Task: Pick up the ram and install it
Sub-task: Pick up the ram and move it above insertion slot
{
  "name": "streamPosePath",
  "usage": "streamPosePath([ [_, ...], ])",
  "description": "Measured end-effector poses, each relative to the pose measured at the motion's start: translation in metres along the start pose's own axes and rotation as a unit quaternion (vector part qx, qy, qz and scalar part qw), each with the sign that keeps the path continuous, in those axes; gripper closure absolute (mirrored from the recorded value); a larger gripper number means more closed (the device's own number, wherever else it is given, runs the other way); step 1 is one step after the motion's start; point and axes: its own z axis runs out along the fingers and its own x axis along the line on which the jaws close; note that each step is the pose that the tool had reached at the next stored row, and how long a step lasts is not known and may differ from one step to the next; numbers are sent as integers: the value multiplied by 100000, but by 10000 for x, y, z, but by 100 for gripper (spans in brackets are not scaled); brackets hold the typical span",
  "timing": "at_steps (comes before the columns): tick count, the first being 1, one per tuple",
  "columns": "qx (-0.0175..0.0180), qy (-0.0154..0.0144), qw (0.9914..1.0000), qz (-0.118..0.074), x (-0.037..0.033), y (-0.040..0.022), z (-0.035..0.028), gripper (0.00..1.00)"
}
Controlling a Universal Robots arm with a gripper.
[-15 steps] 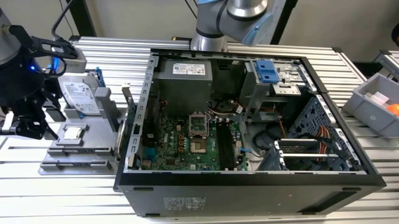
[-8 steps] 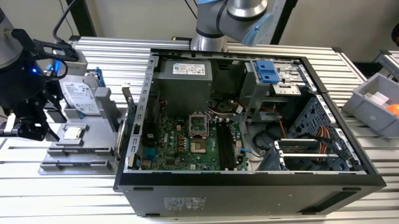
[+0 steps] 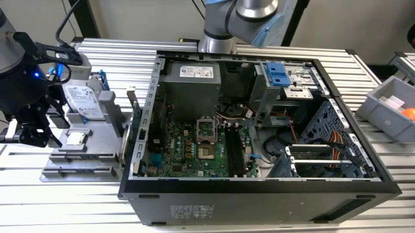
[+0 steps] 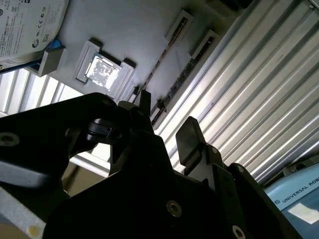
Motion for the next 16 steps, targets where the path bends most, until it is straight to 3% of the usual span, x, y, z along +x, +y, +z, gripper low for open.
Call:
streamPosePath([
  [7,9,-5,100000,-3,1,0,21,0],
  [16,66,73,100000,-4,6,-2,104,0],
])
